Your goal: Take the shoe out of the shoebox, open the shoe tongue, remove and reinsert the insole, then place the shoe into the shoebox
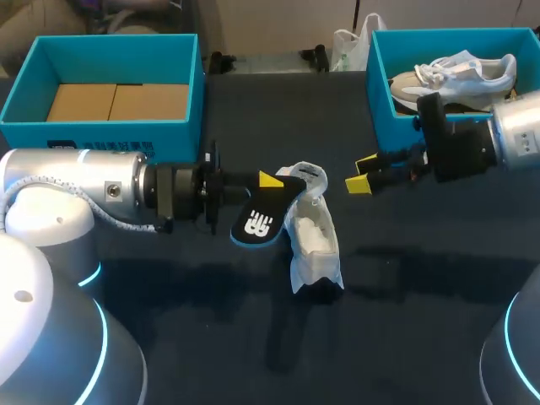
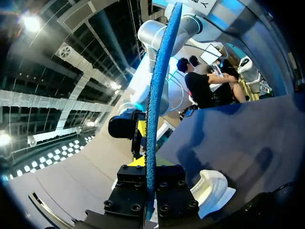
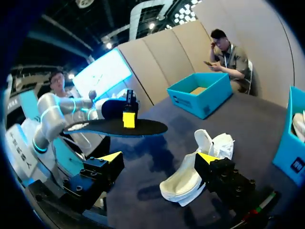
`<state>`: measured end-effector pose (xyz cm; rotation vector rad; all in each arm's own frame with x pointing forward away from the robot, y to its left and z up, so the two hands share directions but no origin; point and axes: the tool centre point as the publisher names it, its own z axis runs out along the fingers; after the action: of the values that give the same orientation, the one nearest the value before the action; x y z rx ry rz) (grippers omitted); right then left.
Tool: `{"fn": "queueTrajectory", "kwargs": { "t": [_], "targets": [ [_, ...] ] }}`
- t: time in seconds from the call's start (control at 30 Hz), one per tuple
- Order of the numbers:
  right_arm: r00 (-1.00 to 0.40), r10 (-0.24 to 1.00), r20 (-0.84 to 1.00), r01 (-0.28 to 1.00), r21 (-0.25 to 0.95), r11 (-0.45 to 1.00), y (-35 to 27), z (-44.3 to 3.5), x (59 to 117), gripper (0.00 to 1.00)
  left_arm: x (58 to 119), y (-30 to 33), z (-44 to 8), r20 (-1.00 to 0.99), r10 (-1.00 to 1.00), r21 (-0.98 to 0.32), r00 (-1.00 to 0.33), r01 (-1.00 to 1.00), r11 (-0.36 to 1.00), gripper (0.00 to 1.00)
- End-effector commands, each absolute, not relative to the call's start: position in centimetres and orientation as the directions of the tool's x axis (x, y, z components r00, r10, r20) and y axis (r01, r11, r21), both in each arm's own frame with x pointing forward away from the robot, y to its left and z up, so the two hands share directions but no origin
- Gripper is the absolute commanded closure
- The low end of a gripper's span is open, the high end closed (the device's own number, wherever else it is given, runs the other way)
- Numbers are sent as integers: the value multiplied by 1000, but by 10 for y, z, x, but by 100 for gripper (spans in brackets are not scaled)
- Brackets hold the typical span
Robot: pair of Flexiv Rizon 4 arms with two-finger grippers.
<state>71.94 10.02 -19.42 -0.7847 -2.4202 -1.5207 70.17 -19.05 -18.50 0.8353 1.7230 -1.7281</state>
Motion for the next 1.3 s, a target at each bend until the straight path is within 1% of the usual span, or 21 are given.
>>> {"fn": "queueTrajectory", "kwargs": {
  "t": [0.03,0.4,0.43,0.47,0.5,0.63,0.67,0.7,0.77,0.87,1.03,1.17,1.3],
  "targets": [
    [-900,371,230,387,815,432,102,-190,714,0,705,-190,-179,-745,60,-666,-664,745,-27,100],
    [-900,371,230,387,815,432,102,-190,714,0,700,-182,-166,-687,29,-727,-726,686,-40,100],
    [-917,374,136,317,818,479,100,-196,716,0,700,-182,-166,-683,31,-730,-729,682,-42,100],
    [-928,358,103,284,817,502,99,-199,717,0,699,-182,-166,-680,31,-733,-732,679,-44,100],
    [-922,377,86,284,811,511,99,-203,717,0,699,-182,-166,-679,31,-734,-733,678,-45,100],
    [-946,316,-72,155,757,635,97,-209,721,0,697,-182,-166,-665,28,-746,-746,663,-54,100],
    [-940,328,-91,149,755,638,96,-210,722,0,696,-182,-166,-662,29,-749,-749,660,-56,100],
    [-938,320,-133,114,754,647,94,-210,723,0,695,-183,-167,-654,28,-756,-756,652,-60,100],
    [-939,292,-183,77,714,696,90,-214,726,0,694,-184,-169,-649,29,-760,-760,647,-60,100],
    [-941,248,-230,27,680,733,87,-222,728,0,692,-186,-171,-634,24,-773,-773,632,-63,100],
    [-954,179,-239,-10,626,779,83,-241,729,0,690,-192,-175,-618,25,-785,-786,616,-64,100],
    [-958,170,-229,-3,603,797,79,-252,728,0,688,-198,-179,-605,28,-796,-796,602,-68,100],
    [-958,138,-250,-32,573,819,77,-262,727,0,685,-206,-182,-596,28,-802,-802,593,-71,100]
  ]
}}
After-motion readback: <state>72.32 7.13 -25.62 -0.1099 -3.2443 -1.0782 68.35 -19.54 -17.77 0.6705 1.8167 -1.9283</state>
